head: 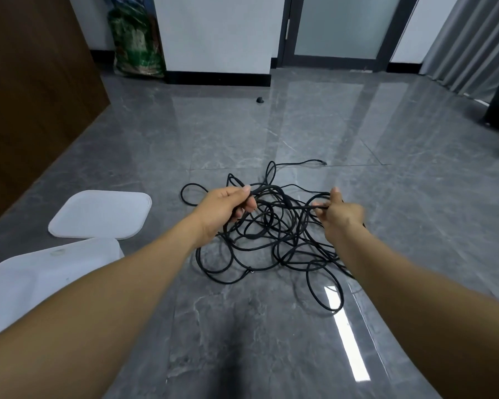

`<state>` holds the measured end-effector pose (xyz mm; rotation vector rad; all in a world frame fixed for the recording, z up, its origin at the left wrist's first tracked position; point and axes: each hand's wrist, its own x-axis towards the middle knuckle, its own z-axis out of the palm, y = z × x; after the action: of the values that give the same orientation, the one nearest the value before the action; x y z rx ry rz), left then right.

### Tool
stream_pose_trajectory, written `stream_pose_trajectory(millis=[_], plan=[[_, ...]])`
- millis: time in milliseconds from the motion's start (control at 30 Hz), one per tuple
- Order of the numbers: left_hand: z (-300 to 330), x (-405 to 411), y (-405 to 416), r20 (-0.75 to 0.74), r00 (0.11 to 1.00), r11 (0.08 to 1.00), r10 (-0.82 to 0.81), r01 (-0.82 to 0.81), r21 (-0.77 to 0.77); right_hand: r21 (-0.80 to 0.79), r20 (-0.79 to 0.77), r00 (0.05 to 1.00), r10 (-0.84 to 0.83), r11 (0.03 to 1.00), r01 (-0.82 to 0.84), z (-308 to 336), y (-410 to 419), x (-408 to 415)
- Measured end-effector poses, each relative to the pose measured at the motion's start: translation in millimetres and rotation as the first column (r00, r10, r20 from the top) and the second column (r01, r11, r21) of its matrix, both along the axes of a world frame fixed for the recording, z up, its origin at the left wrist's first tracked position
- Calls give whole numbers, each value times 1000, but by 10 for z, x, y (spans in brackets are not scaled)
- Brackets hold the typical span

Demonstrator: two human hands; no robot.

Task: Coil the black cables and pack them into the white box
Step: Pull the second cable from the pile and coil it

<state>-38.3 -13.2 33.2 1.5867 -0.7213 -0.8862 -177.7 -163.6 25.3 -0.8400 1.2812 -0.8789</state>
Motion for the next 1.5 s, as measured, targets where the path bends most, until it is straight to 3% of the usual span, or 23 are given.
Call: stream_pose_trajectory(millis=[133,233,333,400,500,567,667,767,833,933,1000,1033,1133,1200,1300,1367,1500], plan=[[20,35,44,39,998,999,-48,47,16,13,122,992,44,999,-46,21,6,37],[-1,67,146,196,943,952,-270,230,203,22,194,981,20,999,-25,33,-9,58],[-43,46,215,210,870,866,-446,361,346,23,187,982,-16,1000,12,-19,-57,53],[-37,43,202,213,896,901,-390,324,287,0,135,991,-13,1000,13,-60,-101,20],[-5,130,109,195,980,997,-46,31,76,-32,23,998,62,998,-61,-138,-157,-46],[-13,179,52,130,983,992,130,-129,-15,-34,-14,990,140,989,-141,-193,-177,-80],[-27,194,14,15,975,972,222,-220,-87,-60,-122,957,263,961,-272,-215,-127,-95],[-12,187,19,-110,981,974,162,-176,-139,-88,-186,930,317,937,-337,-204,-60,-76],[1,166,52,-89,996,993,32,-41,-107,-118,-242,904,353,914,-389,-198,-51,-56],[3,63,143,116,961,964,-250,235,126,-227,-264,873,410,853,-470,-167,-46,-30],[-42,-31,158,160,909,903,-384,334,272,-328,-230,846,480,781,-532,-157,-40,-9],[-81,-63,137,174,909,902,-378,320,289,-361,-233,822,519,739,-569,-154,-29,0],[-141,-67,-4,263,956,971,-133,72,229,-405,-255,727,637,612,-679,-139,25,25],[-145,-44,-95,339,940,980,-36,-34,198,-425,-251,644,722,516,-744,-89,94,42],[-156,-85,-188,348,932,991,-101,66,112,-434,-186,522,833,407,-804,-2,167,59],[-193,-95,-231,363,927,993,-99,67,100,-437,-133,490,862,393,-809,34,156,46],[-253,101,-245,503,861,978,-77,-32,205,-415,-114,593,797,504,-757,28,41,-65]])
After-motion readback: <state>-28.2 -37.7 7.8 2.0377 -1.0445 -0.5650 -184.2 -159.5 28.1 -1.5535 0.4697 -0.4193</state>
